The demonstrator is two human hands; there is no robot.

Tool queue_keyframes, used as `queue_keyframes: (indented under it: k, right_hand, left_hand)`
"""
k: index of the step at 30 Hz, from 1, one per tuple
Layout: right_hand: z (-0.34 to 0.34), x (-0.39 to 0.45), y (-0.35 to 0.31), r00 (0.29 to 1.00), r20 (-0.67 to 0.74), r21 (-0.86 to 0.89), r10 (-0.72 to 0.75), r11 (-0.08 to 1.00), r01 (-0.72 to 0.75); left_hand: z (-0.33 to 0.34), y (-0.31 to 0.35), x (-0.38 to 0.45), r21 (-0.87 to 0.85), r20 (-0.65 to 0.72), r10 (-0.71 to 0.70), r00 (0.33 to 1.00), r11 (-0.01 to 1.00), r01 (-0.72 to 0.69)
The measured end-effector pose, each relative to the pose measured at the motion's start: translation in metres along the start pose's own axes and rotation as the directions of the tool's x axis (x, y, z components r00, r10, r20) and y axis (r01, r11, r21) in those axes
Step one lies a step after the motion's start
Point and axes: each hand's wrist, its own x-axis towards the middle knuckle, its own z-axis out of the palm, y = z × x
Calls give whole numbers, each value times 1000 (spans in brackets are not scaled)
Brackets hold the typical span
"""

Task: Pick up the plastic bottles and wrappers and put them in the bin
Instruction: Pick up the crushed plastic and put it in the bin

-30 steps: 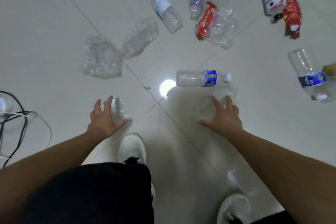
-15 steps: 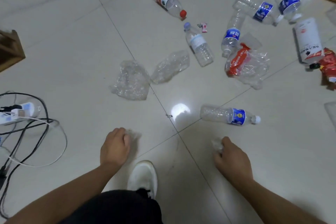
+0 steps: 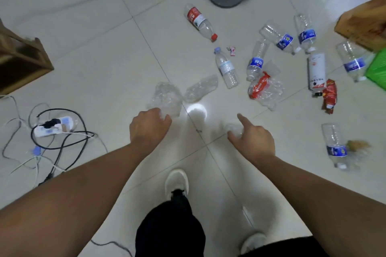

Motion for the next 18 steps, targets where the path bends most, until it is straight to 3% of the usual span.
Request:
queue_keyframes:
  k: [6,11,18]
  right_hand:
    - [-61,14,-59,987,162,102,12,994,-29]
    - [-82,39,-79,971,202,79,-127,990,113]
    - [-44,133,-78,950,201,0,-240,970,245]
  left_hand:
    - [-59,-8,-10,5,7,18,1000,1000,-18]
    - [-81,10,4,-8,5,-55,998,998,55]
    - [-14,30,68,11,178,-105,978,994,105]
